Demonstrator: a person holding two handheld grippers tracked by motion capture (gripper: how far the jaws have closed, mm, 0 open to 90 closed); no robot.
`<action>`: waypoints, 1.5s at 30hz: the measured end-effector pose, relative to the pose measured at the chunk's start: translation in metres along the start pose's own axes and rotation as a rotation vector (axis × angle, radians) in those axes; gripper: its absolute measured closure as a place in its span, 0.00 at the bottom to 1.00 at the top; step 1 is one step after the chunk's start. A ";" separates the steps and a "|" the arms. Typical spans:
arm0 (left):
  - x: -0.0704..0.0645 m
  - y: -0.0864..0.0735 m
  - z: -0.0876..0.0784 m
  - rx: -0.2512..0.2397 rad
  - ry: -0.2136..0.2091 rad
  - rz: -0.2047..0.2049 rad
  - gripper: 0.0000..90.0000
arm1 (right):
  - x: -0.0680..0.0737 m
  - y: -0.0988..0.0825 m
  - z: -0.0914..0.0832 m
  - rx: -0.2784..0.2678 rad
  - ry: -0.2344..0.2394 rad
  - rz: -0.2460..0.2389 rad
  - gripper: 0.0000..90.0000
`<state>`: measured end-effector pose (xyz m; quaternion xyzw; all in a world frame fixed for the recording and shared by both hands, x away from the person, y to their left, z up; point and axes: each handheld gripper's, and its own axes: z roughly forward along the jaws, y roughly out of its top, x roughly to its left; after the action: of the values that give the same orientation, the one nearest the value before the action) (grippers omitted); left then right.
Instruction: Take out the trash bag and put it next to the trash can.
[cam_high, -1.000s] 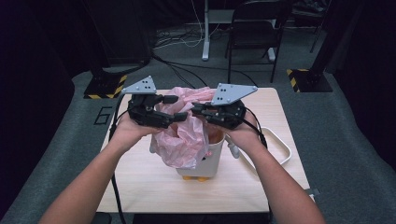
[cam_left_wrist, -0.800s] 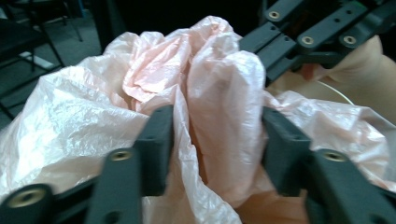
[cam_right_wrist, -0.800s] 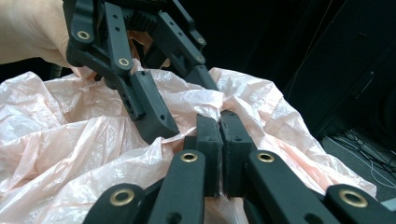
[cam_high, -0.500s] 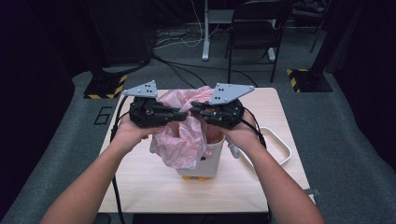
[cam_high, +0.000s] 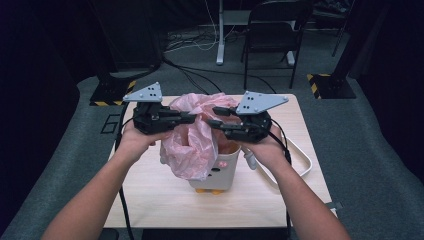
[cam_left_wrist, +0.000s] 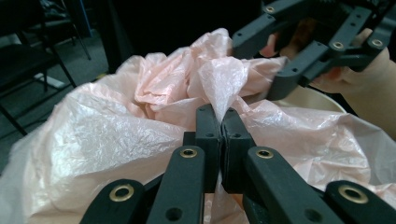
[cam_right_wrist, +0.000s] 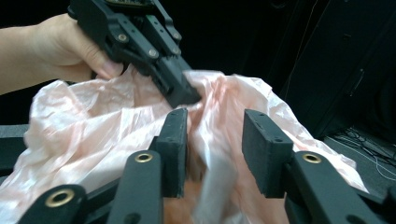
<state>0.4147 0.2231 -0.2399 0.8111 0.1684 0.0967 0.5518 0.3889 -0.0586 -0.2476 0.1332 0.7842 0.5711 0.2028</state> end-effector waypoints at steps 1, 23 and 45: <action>0.000 0.002 -0.002 -0.008 0.004 0.000 0.98 | 0.001 0.000 -0.002 -0.004 -0.002 0.000 0.64; -0.008 0.028 -0.068 -0.138 0.115 0.047 0.98 | 0.007 -0.004 -0.022 -0.022 -0.022 0.015 0.54; -0.008 0.024 -0.111 -0.190 0.184 0.044 0.98 | 0.019 -0.001 0.017 0.060 0.058 0.006 0.60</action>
<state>0.3734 0.3082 -0.1760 0.7464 0.1904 0.1982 0.6061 0.3802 -0.0365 -0.2558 0.1249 0.8061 0.5514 0.1745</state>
